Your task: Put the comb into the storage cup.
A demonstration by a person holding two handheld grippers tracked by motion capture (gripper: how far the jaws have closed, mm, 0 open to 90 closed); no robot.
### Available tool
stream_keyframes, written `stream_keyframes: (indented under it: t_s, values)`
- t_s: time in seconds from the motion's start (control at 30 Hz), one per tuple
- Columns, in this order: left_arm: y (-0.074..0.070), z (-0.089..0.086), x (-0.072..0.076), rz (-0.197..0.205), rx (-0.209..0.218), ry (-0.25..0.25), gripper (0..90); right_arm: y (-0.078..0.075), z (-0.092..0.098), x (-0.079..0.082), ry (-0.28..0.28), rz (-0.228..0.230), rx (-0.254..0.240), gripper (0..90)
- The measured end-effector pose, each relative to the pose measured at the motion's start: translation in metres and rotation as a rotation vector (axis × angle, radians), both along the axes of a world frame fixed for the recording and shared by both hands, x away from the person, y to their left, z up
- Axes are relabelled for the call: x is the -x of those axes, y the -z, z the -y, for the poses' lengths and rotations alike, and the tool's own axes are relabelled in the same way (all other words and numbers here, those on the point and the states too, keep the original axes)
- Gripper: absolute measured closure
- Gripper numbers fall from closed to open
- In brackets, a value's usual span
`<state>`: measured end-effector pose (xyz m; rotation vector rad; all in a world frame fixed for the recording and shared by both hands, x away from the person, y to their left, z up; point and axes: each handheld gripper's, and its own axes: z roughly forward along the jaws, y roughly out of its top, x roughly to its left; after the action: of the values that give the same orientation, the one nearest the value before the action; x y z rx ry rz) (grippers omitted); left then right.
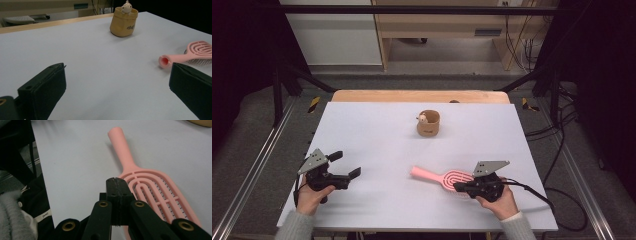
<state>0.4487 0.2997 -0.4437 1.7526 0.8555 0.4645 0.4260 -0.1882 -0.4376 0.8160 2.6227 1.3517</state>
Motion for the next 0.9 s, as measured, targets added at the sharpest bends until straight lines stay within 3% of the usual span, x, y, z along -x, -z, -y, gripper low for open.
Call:
stream_keyframes:
  t_s: [0.43, 0.9]
  values:
    - [0.0, 0.0, 0.0, 0.0, -0.003, 0.0, 0.9, 0.008, -0.004, 0.002, -0.026, -0.03, 0.051, 90.0]
    - [0.0, 0.0, 0.0, 0.001, -0.003, -0.001, 0.9, 0.012, 0.004, 0.0, -0.006, -0.05, 0.081, 90.0]
